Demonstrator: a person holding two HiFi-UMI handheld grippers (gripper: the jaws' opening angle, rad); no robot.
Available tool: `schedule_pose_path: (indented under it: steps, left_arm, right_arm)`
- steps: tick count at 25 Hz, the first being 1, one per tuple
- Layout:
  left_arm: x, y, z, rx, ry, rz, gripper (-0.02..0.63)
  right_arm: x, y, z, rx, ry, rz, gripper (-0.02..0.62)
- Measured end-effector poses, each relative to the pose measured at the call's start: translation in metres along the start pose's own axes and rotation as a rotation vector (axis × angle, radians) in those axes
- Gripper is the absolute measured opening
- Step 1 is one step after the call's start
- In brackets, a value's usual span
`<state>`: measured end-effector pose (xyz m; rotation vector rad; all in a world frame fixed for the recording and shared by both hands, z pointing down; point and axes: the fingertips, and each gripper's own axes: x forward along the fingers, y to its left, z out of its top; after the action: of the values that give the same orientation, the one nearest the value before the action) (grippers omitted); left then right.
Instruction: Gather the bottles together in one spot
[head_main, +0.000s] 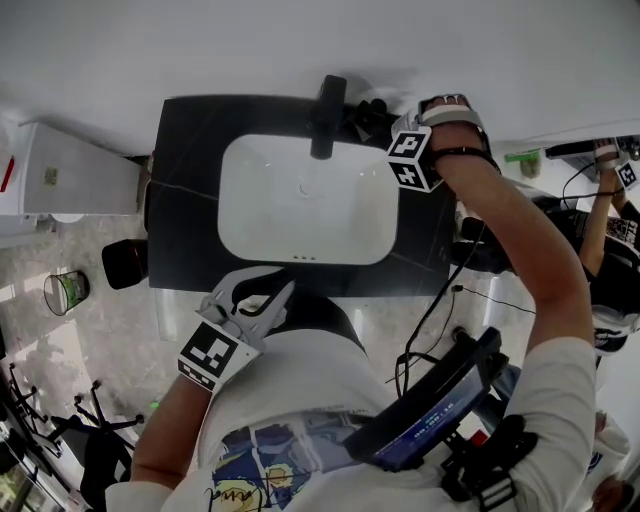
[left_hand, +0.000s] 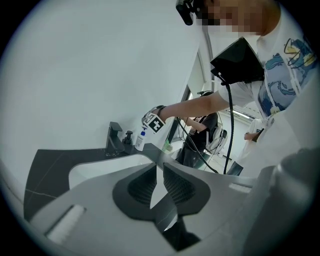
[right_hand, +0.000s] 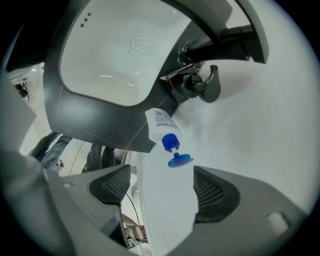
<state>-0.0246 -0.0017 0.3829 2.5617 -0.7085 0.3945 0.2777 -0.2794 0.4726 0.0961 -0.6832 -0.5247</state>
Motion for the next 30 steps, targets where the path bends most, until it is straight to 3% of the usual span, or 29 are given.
schedule_pose_path:
  steps: [9,17,21,23,28,30]
  left_arm:
    - [-0.021,-0.019,-0.003,0.052,-0.006,-0.023,0.046]
    - [-0.050,-0.039,-0.016,0.067,0.012,-0.046,0.046]
    - [-0.063,-0.048,-0.022,0.094,-0.002,-0.053,0.046]
    - [-0.071,-0.055,-0.027,0.097,0.005,-0.058,0.046]
    - [-0.095,-0.072,-0.043,0.109,0.014,-0.056,0.039]
    - [-0.105,-0.081,-0.053,0.108,0.022,-0.057,0.034]
  right_arm:
    - [-0.048,0.024,-0.018,0.173,-0.062,0.001,0.382]
    - [-0.101,0.070,-0.023,0.435,-0.170,0.044,0.379]
    - [-0.131,0.103,-0.007,0.622,-0.299,0.073,0.364]
    - [-0.148,0.121,0.008,0.706,-0.375,0.087,0.284]
    - [-0.196,0.171,0.052,0.892,-0.569,0.118,0.000]
    - [-0.213,0.191,0.065,0.970,-0.622,0.125,0.000]
